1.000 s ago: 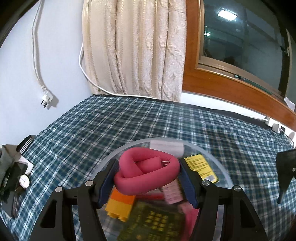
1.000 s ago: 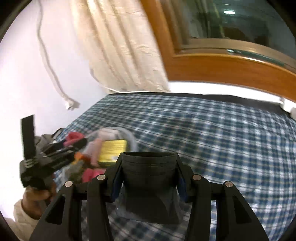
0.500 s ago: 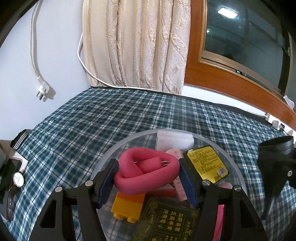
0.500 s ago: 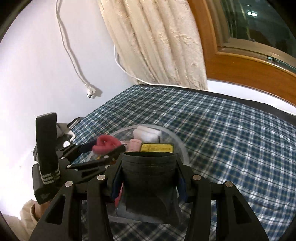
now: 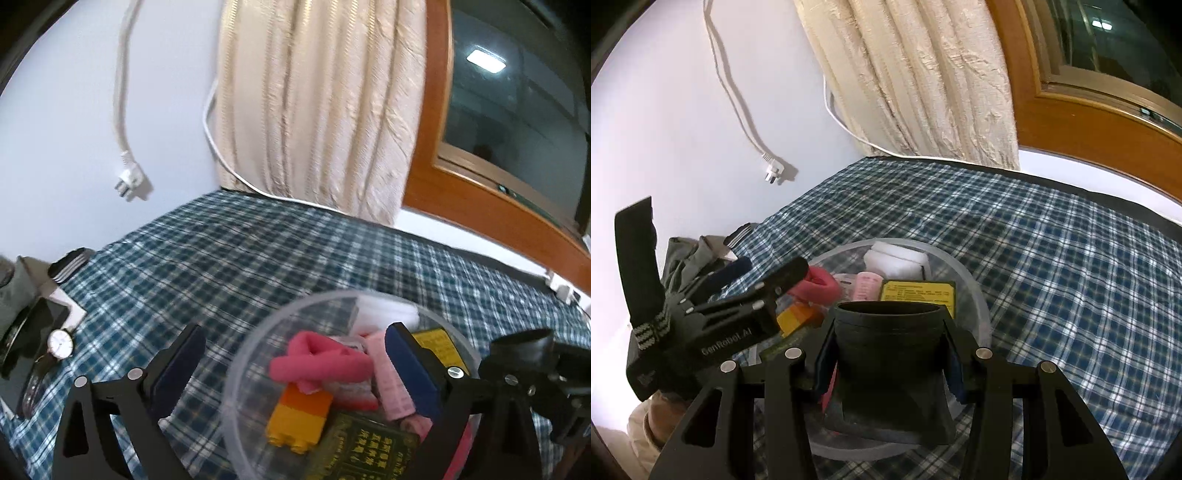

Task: Organize objects
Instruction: 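Lower the black cup into the bowl and open the right tool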

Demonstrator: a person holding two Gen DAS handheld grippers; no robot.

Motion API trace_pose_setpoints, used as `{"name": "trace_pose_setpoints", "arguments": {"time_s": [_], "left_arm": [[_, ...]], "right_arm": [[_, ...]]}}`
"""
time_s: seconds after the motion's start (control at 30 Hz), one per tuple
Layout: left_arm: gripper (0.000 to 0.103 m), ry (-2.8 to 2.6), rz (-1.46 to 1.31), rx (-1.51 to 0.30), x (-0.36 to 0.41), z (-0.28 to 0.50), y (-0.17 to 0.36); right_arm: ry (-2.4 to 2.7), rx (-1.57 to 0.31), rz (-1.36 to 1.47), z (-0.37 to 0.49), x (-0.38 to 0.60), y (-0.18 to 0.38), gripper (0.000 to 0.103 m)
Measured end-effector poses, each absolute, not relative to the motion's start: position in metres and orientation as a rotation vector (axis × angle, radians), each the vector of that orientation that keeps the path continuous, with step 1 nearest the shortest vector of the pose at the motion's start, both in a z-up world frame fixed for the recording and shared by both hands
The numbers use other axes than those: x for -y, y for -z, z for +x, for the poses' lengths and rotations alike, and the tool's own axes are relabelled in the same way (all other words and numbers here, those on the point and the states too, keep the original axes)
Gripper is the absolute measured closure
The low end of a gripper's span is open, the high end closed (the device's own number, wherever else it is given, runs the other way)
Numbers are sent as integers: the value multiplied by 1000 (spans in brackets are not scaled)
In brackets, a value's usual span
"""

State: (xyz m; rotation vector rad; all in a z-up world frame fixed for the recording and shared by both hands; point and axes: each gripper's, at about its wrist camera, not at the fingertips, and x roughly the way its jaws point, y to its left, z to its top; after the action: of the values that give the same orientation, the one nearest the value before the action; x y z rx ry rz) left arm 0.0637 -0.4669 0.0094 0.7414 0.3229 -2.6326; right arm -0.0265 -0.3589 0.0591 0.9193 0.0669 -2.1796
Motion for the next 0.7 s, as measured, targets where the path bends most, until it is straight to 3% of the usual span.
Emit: {"name": "trace_pose_setpoints", "arguments": {"time_s": [0.57, 0.63, 0.7], "left_arm": [[1, 2464, 657, -347, 489, 77, -11], [1, 2455, 657, -356, 491, 78, -11], [1, 2449, 658, -370, 493, 79, -10]], "right_arm": [[2111, -172, 887, -23, 401, -53, 50], [2115, -172, 876, -22, 399, -54, 33], [2128, -157, 853, -20, 395, -56, 24]]}}
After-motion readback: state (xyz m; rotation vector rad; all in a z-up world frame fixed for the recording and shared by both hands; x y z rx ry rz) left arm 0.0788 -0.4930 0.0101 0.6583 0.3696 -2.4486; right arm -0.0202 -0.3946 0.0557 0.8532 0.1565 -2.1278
